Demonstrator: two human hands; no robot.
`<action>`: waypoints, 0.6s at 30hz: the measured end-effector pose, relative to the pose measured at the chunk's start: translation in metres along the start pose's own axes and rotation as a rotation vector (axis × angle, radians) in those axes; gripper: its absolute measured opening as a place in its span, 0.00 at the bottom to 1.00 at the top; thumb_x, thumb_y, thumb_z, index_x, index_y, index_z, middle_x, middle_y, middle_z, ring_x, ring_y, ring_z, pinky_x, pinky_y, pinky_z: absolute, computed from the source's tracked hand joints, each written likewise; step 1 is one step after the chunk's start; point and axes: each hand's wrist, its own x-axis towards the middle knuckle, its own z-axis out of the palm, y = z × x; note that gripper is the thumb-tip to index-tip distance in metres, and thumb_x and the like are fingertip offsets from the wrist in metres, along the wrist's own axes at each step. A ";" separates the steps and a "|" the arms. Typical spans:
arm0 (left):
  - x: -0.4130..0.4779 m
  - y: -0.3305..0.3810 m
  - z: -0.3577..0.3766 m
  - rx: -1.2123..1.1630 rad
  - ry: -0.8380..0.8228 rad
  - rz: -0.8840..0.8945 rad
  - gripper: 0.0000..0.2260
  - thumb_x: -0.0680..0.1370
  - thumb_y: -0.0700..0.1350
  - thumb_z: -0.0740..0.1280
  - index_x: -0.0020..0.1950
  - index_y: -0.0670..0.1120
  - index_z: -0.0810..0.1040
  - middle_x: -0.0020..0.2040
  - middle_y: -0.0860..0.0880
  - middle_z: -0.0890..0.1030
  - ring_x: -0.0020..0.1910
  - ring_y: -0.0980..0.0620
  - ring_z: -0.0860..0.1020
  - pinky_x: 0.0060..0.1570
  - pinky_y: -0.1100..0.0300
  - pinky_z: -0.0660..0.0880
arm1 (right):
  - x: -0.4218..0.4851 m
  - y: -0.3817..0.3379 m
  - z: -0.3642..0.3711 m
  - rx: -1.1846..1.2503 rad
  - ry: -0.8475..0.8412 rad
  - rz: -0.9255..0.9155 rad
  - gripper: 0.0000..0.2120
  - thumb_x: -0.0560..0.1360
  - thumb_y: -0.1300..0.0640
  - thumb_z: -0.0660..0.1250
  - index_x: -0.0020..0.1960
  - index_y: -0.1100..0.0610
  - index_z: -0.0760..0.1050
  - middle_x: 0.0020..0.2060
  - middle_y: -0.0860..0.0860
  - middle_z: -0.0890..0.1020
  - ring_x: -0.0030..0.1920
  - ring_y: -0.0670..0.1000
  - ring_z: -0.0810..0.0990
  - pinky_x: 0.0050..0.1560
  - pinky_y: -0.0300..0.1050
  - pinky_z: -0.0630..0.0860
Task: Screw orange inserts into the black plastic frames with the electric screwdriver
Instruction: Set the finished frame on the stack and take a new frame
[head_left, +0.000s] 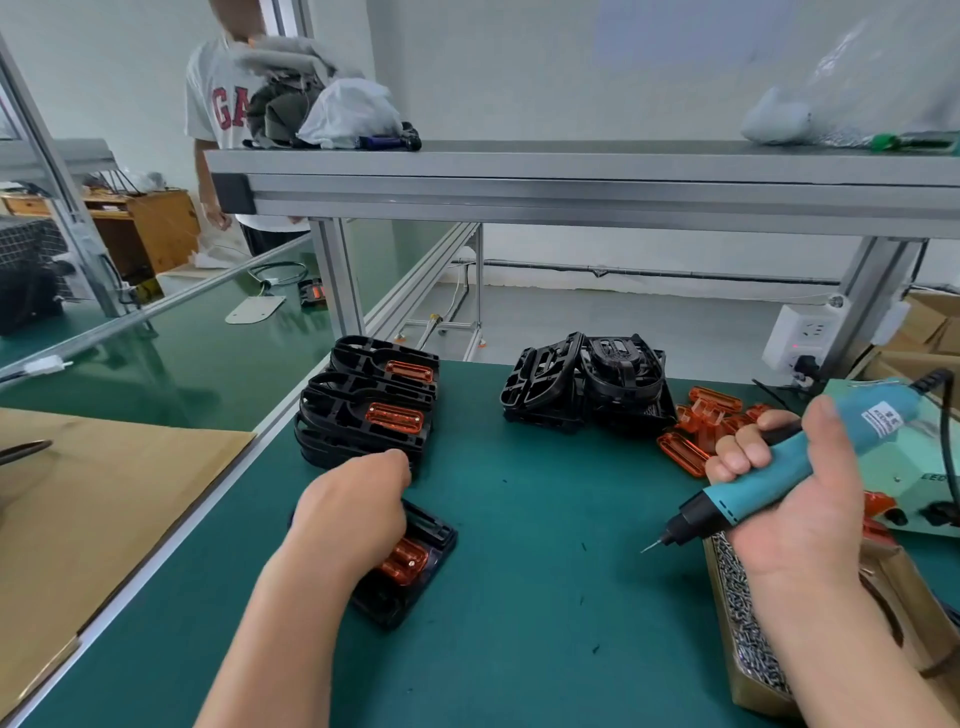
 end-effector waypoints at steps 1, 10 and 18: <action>-0.002 0.006 0.003 -0.031 -0.007 0.027 0.09 0.78 0.45 0.63 0.55 0.56 0.74 0.51 0.57 0.80 0.52 0.50 0.79 0.46 0.53 0.76 | 0.000 0.000 -0.001 -0.003 0.002 -0.001 0.19 0.72 0.38 0.77 0.41 0.52 0.75 0.30 0.47 0.70 0.32 0.48 0.69 0.34 0.40 0.70; -0.012 0.028 0.006 -0.076 -0.154 0.145 0.10 0.74 0.55 0.68 0.49 0.55 0.71 0.44 0.56 0.77 0.43 0.59 0.75 0.37 0.58 0.69 | 0.001 0.002 -0.003 -0.008 0.010 0.012 0.18 0.77 0.39 0.73 0.42 0.52 0.75 0.31 0.47 0.70 0.32 0.48 0.69 0.35 0.40 0.70; 0.002 0.014 0.011 -0.057 -0.124 0.006 0.06 0.74 0.43 0.62 0.47 0.53 0.68 0.44 0.54 0.78 0.44 0.51 0.77 0.40 0.53 0.72 | 0.001 0.002 -0.004 -0.015 0.010 0.011 0.18 0.80 0.40 0.70 0.42 0.52 0.74 0.31 0.48 0.69 0.32 0.48 0.69 0.34 0.41 0.71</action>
